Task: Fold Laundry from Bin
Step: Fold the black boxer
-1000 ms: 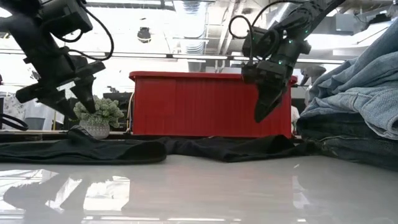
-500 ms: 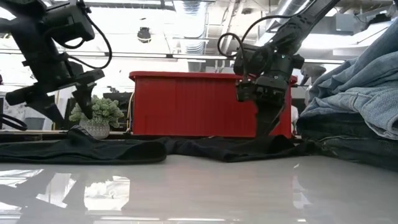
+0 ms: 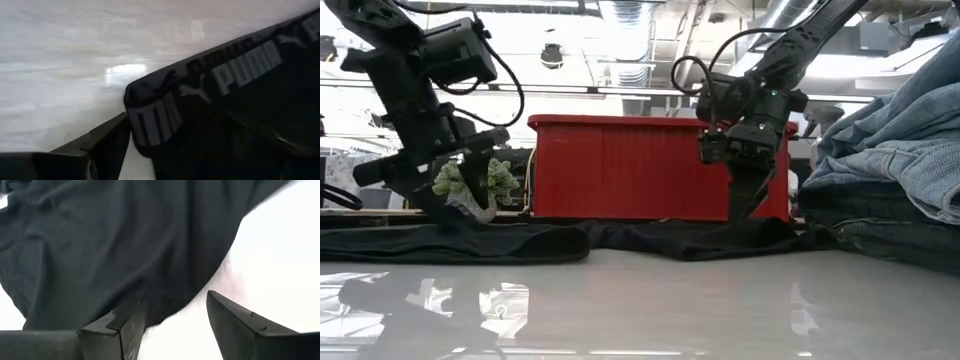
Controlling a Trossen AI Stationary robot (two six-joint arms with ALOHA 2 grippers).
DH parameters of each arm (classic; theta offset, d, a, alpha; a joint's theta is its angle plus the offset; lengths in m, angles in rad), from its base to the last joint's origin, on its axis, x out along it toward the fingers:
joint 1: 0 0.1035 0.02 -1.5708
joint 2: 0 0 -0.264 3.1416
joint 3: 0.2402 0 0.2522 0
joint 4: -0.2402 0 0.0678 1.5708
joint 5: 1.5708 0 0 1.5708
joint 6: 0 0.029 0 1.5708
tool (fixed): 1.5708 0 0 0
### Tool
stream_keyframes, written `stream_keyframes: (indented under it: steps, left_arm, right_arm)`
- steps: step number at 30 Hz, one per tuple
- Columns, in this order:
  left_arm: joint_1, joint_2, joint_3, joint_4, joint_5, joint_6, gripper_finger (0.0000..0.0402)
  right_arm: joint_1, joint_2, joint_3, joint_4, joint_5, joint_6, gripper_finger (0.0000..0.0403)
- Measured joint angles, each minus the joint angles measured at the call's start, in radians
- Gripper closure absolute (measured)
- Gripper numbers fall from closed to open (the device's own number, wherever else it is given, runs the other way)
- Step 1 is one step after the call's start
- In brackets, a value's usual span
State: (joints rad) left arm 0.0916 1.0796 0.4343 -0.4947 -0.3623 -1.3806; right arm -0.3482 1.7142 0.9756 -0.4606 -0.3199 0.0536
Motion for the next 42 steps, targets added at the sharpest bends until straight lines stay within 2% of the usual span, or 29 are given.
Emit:
stream_keyframes:
  steps: [7,10,13,17,20,22,23,27,30,32,37,39,42]
  left_arm:
    - [0.0,0.096,0.002,0.01,0.026,-0.023,0.015]
    - [0.0,0.121,0.004,0.005,0.014,-0.052,0.019]
    - [0.001,0.131,0.003,0.004,-0.002,-0.058,0.0247]
    - [0.001,0.132,0.001,0.008,-0.017,-0.057,0.0333]
    - [0.002,0.132,0.0,0.014,-0.019,-0.048,0.0387]
    - [0.002,0.132,0.0,0.011,-0.017,-0.048,0.0393]
    - [0.002,0.132,0.0,0.009,-0.013,-0.048,0.0393]
    - [0.003,0.132,0.0,0.001,0.003,-0.049,0.0399]
    - [0.003,0.132,0.0,0.0,0.0,-0.078,0.0399]
    - [0.002,0.132,0.0,-0.001,0.0,-0.088,0.0399]
    - [0.003,0.132,0.0,-0.002,0.016,-0.026,0.0399]
    - [0.003,0.132,0.0,-0.002,0.022,0.014,0.0399]
    - [0.003,0.132,0.0,0.008,0.025,0.062,0.0399]
  right_arm:
    - [-0.008,0.0,0.002,0.002,0.002,0.006,0.0172]
    - [-0.008,0.0,0.014,0.028,0.013,0.006,0.0184]
    - [-0.011,0.0,0.028,0.114,0.058,0.012,0.0203]
    - [-0.032,0.003,0.068,0.231,0.087,0.068,0.0253]
    - [-0.046,0.005,0.079,0.274,0.087,0.096,0.032]
    - [-0.047,0.006,0.079,0.282,0.087,0.096,0.0372]
    - [-0.043,0.006,0.079,0.282,0.077,0.095,0.0384]
    - [0.011,0.006,0.079,0.324,-0.152,0.033,0.0382]
    - [0.116,0.006,0.078,0.346,-0.202,-0.089,0.0385]
    - [0.195,0.008,0.077,0.404,-0.188,-0.181,0.0385]
    - [0.345,0.065,0.115,0.718,0.018,-0.227,0.0368]
    - [0.373,0.124,0.179,0.748,0.078,-0.206,0.0361]
    - [0.407,0.241,0.303,0.716,0.098,-0.133,0.0353]
